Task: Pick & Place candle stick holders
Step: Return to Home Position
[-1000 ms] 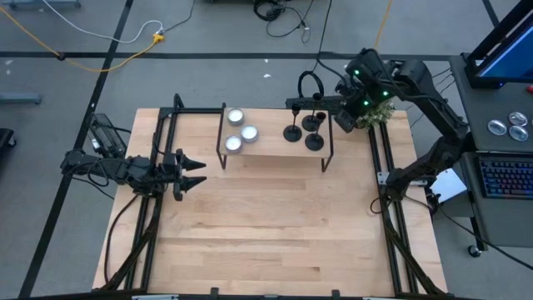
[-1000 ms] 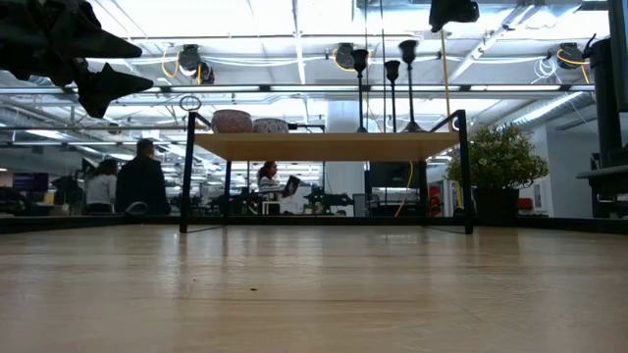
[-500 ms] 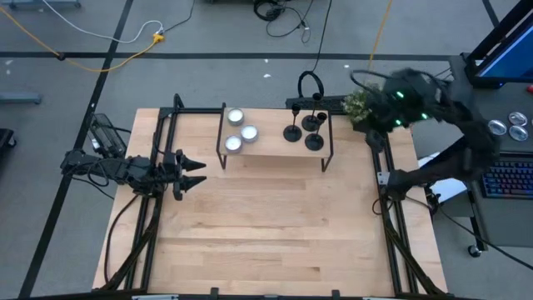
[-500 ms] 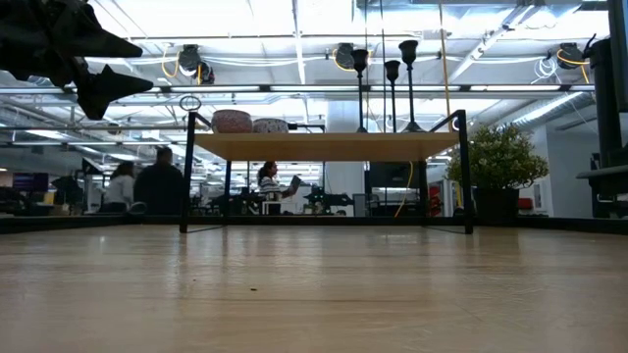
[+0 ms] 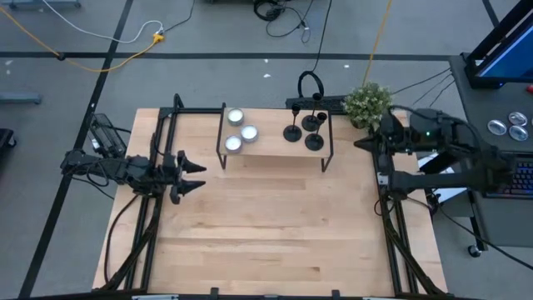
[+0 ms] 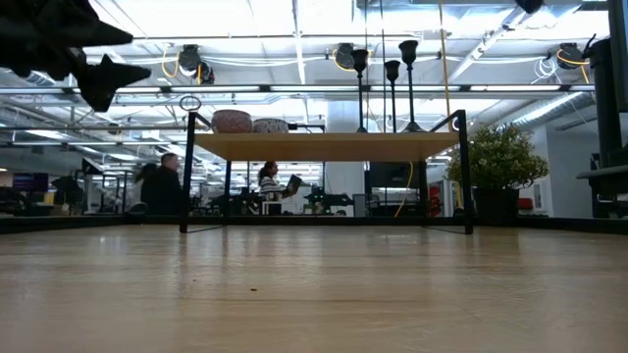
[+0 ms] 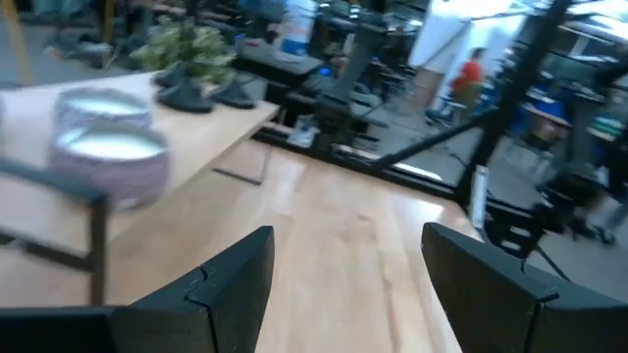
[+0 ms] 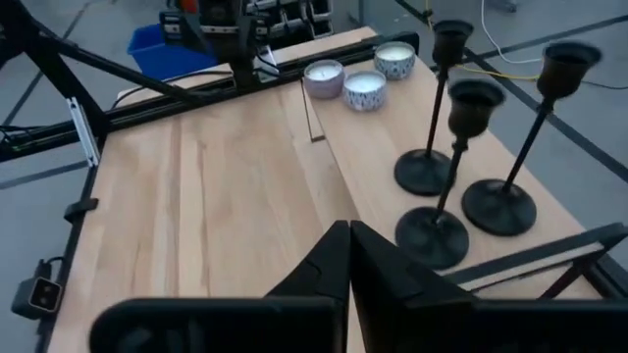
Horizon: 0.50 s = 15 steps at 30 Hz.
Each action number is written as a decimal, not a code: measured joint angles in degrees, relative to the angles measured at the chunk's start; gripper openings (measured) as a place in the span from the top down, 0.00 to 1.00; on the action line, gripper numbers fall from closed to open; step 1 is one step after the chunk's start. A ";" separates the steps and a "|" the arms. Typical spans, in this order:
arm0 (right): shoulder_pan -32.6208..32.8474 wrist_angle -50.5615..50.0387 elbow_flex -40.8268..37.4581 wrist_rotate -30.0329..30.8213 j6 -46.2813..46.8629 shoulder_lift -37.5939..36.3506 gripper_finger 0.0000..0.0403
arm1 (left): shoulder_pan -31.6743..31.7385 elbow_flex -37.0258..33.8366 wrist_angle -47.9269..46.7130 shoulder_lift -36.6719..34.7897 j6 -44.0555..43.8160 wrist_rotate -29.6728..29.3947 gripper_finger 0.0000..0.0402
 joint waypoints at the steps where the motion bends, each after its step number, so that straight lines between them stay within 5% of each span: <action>1: 0.00 0.75 -1.55 -0.04 -0.03 -1.08 1.00 | -0.01 0.00 0.51 0.00 0.99 0.97 0.34; 15: 0.00 15.85 -23.78 -0.21 -1.33 -16.96 1.00 | -0.01 0.00 1.68 -0.02 5.68 2.92 0.34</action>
